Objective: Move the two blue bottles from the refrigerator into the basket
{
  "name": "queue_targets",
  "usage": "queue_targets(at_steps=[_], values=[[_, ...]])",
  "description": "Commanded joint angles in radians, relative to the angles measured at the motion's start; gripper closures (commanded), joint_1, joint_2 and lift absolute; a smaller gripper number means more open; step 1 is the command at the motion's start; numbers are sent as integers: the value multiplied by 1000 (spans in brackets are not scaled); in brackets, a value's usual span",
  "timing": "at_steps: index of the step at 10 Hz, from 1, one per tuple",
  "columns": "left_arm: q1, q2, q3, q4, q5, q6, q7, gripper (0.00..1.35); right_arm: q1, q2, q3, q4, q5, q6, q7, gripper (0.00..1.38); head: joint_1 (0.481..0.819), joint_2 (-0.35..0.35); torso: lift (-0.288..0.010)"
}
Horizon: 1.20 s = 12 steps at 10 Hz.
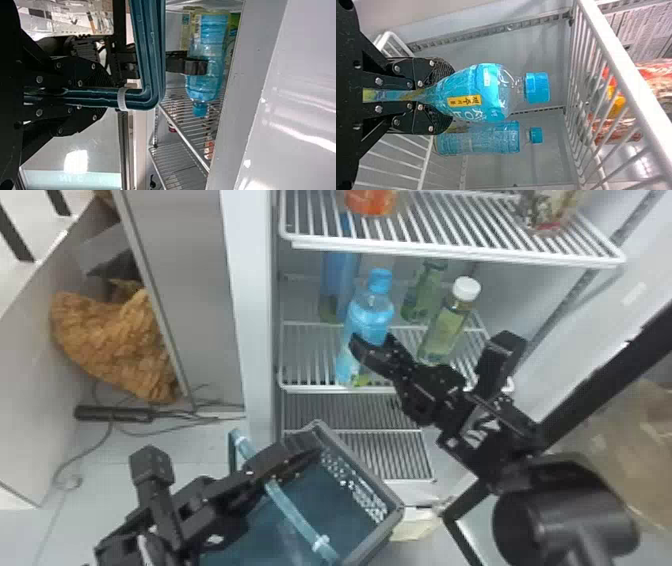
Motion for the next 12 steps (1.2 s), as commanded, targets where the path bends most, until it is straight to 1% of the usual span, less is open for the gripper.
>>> queue_targets(at_steps=[1,4,6,10,12], values=[[3,0,0,0,2,1,-1,1197,60,0,-23,-65,-21,28,9,1277,695,-165,-220],[5,4,0,0,2,1,-1,1199,178,-2,-57,-217,-53,124,40,1277,695,-175,-220],[7,4,-2,0,2,1,-1,1197,217,-2,-63,-249,-73,163,63,1277,695,-172,-220],[7,4,-2,2,2,-1,0,1197,313,-6,-65,-335,-133,298,124,1277,695,-152,-220],[7,2,-4,2,2,-4,0,1199,325,-19,-59,-340,-151,365,155,1277,695,-138,-220]])
